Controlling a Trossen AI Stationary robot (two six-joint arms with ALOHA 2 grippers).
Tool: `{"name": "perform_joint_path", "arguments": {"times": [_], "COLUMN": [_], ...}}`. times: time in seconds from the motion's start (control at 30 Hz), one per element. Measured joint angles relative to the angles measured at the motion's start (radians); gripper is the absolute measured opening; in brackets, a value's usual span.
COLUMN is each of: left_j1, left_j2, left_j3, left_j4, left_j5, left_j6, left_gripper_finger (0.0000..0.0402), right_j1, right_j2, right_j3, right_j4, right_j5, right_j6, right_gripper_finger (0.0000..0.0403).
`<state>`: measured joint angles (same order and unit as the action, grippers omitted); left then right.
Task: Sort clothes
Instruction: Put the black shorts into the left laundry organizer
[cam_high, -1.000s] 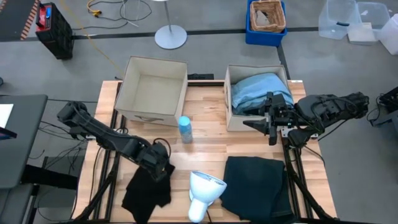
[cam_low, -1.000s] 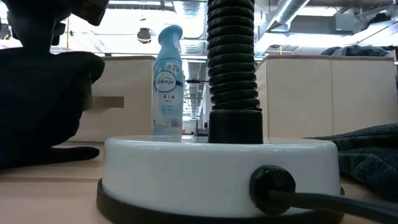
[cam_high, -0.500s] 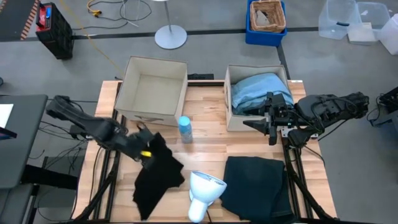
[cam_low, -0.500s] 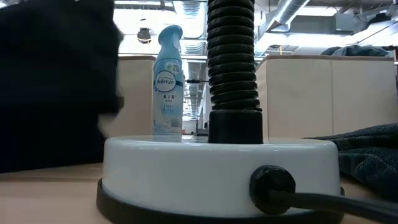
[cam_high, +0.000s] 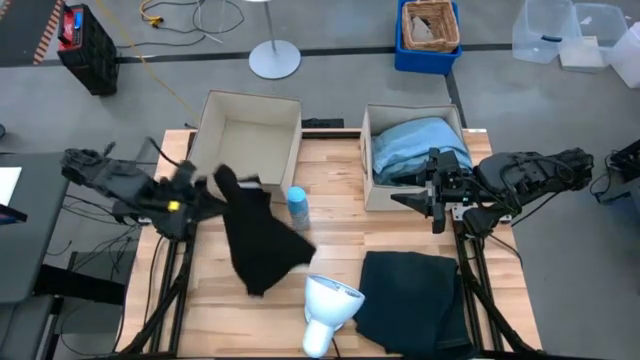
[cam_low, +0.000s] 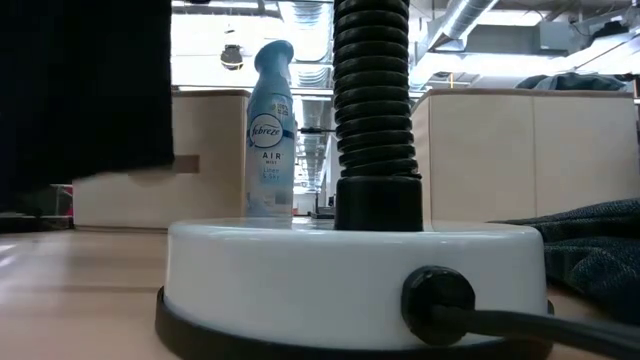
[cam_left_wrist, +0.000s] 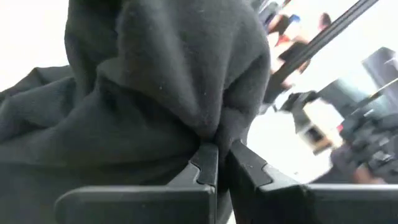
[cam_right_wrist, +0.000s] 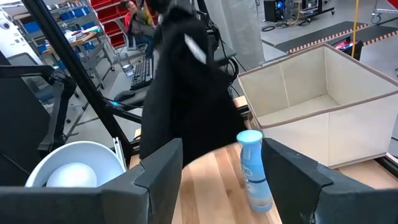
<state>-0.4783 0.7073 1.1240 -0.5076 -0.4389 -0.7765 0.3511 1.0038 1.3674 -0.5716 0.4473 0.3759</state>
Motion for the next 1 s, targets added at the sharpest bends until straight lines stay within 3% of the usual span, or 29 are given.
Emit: {"name": "perform_joint_path", "arguments": {"times": [0.37, 0.73, 0.87, 1.0], "left_j1": [0.000, 0.007, 0.040, 0.083], "left_j2": [-0.042, -0.017, 0.001, 0.015], "left_j3": [0.000, 0.003, 0.003, 0.002], "left_j4": [0.485, 1.125, 1.224, 1.195], "left_j5": [-0.246, -0.453, -0.503, -0.541], "left_j6": [0.464, 1.104, 1.262, 1.291], "left_gripper_finger": [0.0007, 0.0007, 0.0007, 0.0007], "right_j1": [0.000, 0.000, 0.000, 0.000], "right_j2": [0.000, 0.000, 0.000, 0.000], "right_j3": [0.000, 0.000, 0.000, 0.000], "right_j4": [0.000, 0.000, 0.000, 0.000], "right_j5": [0.000, 0.000, 0.000, 0.000], "right_j6": [-0.003, -0.003, -0.002, 0.000], "right_gripper_finger": [0.0233, 0.0233, 0.0233, 0.0233]}}
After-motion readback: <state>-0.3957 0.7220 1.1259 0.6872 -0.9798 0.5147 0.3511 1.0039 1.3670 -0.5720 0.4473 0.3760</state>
